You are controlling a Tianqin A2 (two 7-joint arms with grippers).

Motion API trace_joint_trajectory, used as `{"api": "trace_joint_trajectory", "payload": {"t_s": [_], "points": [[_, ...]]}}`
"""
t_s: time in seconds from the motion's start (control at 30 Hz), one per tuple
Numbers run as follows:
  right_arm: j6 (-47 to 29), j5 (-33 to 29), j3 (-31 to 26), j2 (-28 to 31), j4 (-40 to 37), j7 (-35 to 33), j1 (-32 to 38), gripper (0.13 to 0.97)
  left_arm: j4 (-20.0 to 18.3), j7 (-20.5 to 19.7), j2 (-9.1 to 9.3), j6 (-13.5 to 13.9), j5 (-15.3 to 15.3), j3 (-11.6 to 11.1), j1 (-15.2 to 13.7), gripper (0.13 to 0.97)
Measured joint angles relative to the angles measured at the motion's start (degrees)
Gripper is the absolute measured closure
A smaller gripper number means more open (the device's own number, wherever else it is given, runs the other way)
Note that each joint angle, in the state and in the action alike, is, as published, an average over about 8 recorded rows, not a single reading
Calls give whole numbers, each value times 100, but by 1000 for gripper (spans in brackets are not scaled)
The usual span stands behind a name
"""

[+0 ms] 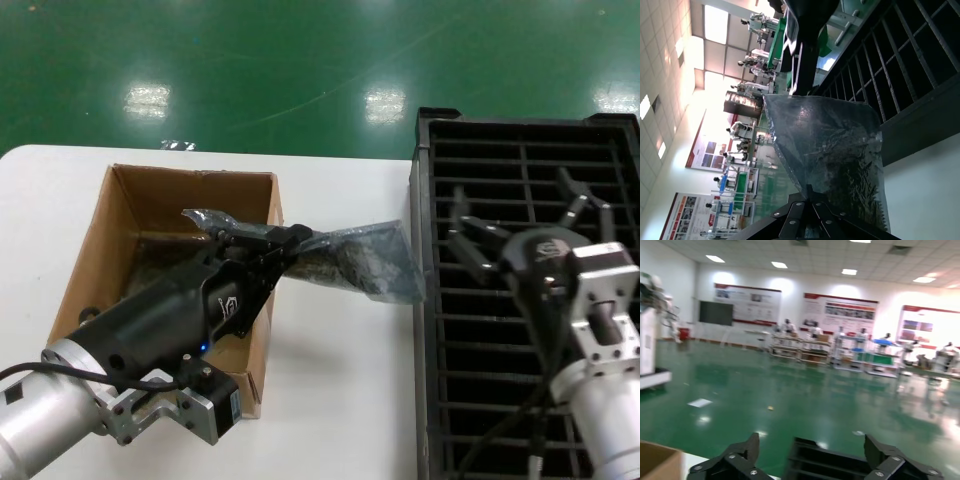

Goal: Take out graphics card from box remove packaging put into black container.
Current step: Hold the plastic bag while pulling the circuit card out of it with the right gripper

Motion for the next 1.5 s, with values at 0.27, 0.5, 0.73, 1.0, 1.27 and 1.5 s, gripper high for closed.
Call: {"api": "trace_joint_trajectory", "payload": {"t_s": [0.27,0.5,0.73,1.0,1.27,1.5], "points": [[302,349,91,290,239,-344,-237,441,0,0,0,0,0,0,0,958],[344,876,-353,666,433,-738,-123,578,0,0,0,0,0,0,0,958],[287,1230,-813,1014,604,-1058,89,723,0,0,0,0,0,0,0,958],[281,1459,-1165,1384,826,-1326,252,853,0,0,0,0,0,0,0,958],[295,1796,-1570,1870,1122,-1581,386,933,0,0,0,0,0,0,0,958],[160,1992,-1914,2163,1255,-1682,527,961,0,0,0,0,0,0,0,958]]}}
